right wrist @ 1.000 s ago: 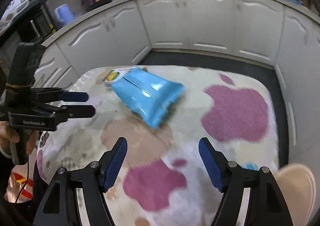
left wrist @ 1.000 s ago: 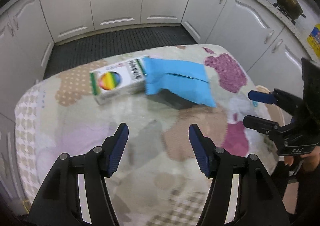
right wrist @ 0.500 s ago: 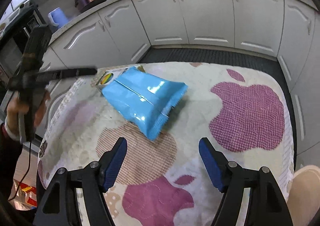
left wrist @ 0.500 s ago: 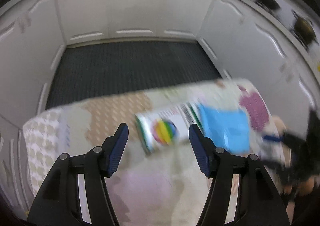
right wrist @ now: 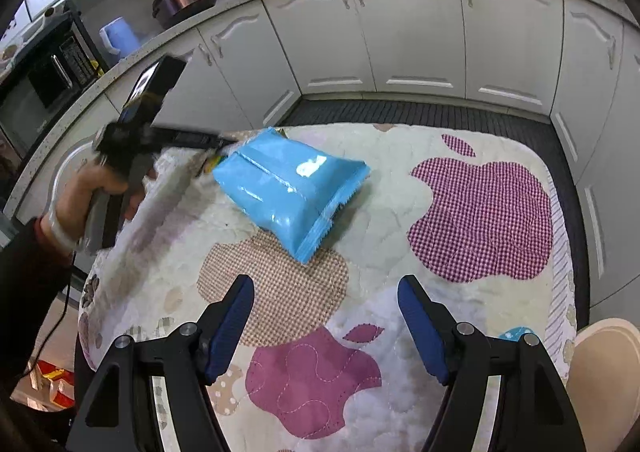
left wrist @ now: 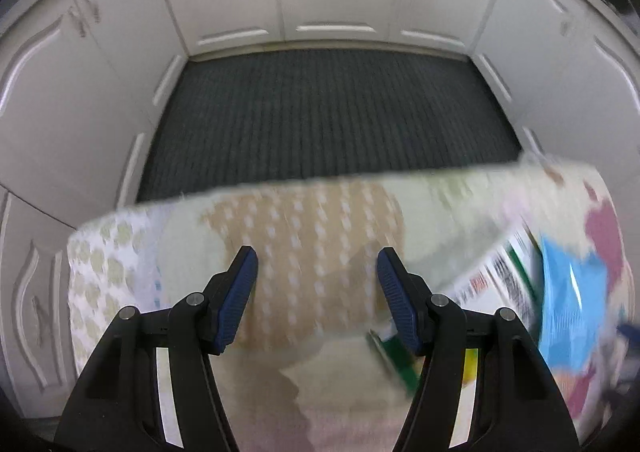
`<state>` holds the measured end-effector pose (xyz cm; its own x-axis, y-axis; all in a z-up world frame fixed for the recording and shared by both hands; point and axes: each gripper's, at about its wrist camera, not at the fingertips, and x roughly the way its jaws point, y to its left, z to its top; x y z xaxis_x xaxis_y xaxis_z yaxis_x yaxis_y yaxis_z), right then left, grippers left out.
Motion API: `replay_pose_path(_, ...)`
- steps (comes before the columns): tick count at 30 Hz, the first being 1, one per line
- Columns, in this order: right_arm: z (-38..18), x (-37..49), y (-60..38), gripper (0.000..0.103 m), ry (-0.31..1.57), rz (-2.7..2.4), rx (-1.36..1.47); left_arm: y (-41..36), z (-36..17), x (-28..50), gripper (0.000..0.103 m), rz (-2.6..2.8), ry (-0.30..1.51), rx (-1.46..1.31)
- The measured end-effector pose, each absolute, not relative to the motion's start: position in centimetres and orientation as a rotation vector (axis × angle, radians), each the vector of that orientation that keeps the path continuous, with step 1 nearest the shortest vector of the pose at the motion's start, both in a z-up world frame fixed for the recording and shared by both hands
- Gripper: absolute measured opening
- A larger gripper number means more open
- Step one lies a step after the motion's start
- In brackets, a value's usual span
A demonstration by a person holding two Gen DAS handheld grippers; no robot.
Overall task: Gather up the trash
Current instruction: 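Grasp the blue snack packet with the right gripper while the left gripper grasps the rainbow medicine box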
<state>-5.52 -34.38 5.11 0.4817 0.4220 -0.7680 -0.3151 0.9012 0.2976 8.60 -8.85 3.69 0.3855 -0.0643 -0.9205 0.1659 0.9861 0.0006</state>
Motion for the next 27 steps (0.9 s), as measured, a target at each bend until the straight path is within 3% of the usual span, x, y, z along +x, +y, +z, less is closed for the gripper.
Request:
replay_pose_path(7,5.9,-3.8,-33.7,0.075,0.955,0.462,0.113,-10.0,4.2,2.6,0.061,-0.327,1.222,0.115)
replay_pose_path(14,5.8,-2.0,-32.7,0.076,0.958,0.478,0.154,-8.6,6.0,1.2,0.061,-0.397,1.224,-0.052)
replay_pose_path(27,1.6,3.5,-33.4,0.076,1.061,0.466,0.524,-10.2,5.6,1.3,0.061,-0.428,1.241,-0.095)
